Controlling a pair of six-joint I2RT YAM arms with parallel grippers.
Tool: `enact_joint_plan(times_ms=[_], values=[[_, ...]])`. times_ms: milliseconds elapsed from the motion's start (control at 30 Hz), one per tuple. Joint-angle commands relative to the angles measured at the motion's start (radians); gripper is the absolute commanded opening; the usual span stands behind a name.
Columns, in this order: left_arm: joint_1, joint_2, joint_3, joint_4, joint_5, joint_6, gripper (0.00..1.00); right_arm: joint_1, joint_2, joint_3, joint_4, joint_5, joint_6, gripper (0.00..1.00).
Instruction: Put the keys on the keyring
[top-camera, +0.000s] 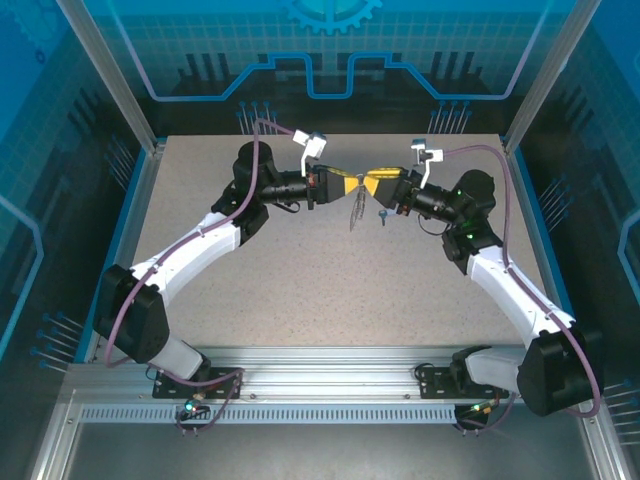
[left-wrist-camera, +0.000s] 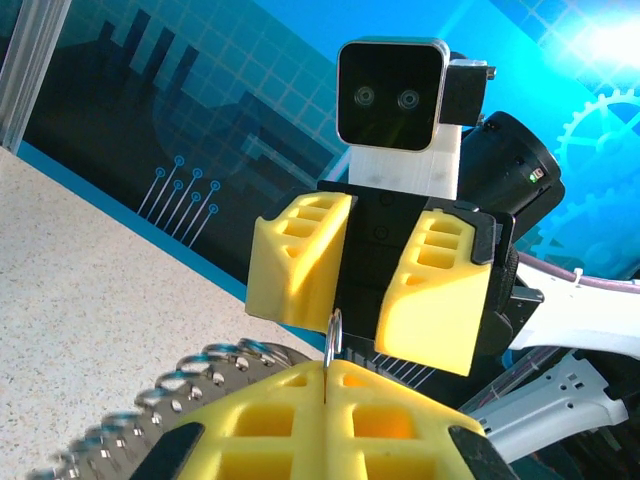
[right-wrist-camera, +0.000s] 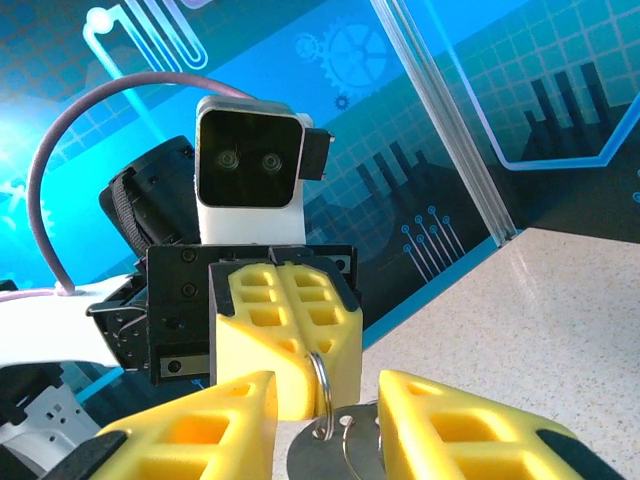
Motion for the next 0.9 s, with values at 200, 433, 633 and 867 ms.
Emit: enact_joint_plan(times_ms=[200,433,633,867], values=[[0.001,-0.024,0.047,-0.010,0.028,0.032,0.00,0.028,0.026,0.033,0.016,-0.019,-0.017,0.00],[0.019,-0.083,-0.039,0.068,-0.099,-0.011,0.43,0.015,0.032,0.007,0.063,0.035,0.006,0.00],[0.043,-0.127,-0.172,0.283,-0.213,-0.147,0.51,0.013,0.042,-0.007,0.162,0.082,0.077,0.00],[0.034,-0.086,-0.205,0.418,-0.215,-0.242,0.44,0.030,0.052,-0.032,0.225,0.135,0.136,0.00]])
